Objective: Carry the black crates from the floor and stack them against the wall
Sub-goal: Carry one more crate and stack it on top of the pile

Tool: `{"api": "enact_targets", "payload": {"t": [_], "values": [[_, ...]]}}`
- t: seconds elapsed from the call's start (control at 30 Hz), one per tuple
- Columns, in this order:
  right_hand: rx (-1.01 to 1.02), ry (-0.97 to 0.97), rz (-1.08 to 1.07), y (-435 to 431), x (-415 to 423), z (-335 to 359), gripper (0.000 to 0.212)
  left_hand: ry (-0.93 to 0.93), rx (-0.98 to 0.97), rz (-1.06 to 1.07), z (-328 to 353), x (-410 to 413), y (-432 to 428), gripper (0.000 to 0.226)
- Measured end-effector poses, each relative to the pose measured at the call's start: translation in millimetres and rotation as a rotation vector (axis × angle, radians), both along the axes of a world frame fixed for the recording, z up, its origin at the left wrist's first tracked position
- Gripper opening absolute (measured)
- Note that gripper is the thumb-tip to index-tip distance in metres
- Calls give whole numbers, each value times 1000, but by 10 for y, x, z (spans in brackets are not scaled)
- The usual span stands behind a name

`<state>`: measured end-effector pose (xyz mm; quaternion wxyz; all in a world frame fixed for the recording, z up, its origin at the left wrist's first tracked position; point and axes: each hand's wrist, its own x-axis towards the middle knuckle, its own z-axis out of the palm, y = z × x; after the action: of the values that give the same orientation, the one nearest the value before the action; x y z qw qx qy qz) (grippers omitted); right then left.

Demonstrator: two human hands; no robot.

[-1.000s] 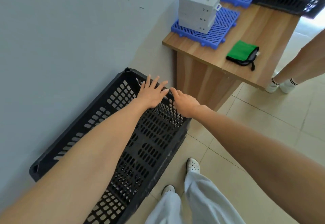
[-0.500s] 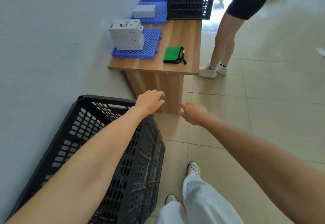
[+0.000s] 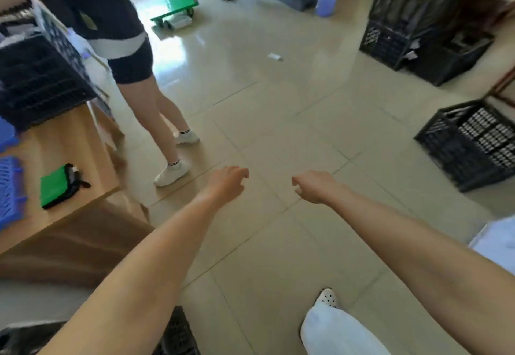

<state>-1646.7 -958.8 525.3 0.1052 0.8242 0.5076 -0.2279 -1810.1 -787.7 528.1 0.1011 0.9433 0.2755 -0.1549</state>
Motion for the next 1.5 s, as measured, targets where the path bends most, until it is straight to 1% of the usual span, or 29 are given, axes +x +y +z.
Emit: {"api": "enact_targets", "payload": {"t": [0.23,0.4,0.6,0.83,0.93,1.0,1.13,1.23,1.27,1.37,1.43,1.5], "values": [[-8,-8,-384,-1483,2061,57,33,-83,-3,-298,-28,2555,-986,38],[-18,17,-550,-2184,3054,40,35,-91,-7,-475,-45,3943,-1554,38],[-12,52,-669,-2642,4251,-127,31,-42,52,-656,-191,5498,-1857,39],[-56,77,-818,-2881,6019,-225,30,-14,50,-812,-241,7711,-1953,41],[-9,81,-885,-3034,6793,-237,25,-35,72,-853,-197,8657,-2088,42],[16,90,-937,-3189,7195,-286,21,-16,87,-916,-209,9168,-2252,44],[-33,80,-961,-3579,7966,-617,12,31,77,-948,-545,9962,-2682,42],[-33,80,-970,-3875,8595,-877,18,98,109,-999,-853,10529,-3042,38],[-33,81,-970,-3980,8819,-977,17,109,117,-1000,-949,10736,-3154,35],[-47,104,-962,-4303,9513,-1198,7,116,105,-955,-1155,11365,-3462,30],[-52,115,-982,-4529,9995,-1344,9,119,74,-915,-1290,11721,-3673,27],[-31,112,-1014,-4722,10441,-1509,15,128,37,-875,-1444,12013,-3857,25]]}}
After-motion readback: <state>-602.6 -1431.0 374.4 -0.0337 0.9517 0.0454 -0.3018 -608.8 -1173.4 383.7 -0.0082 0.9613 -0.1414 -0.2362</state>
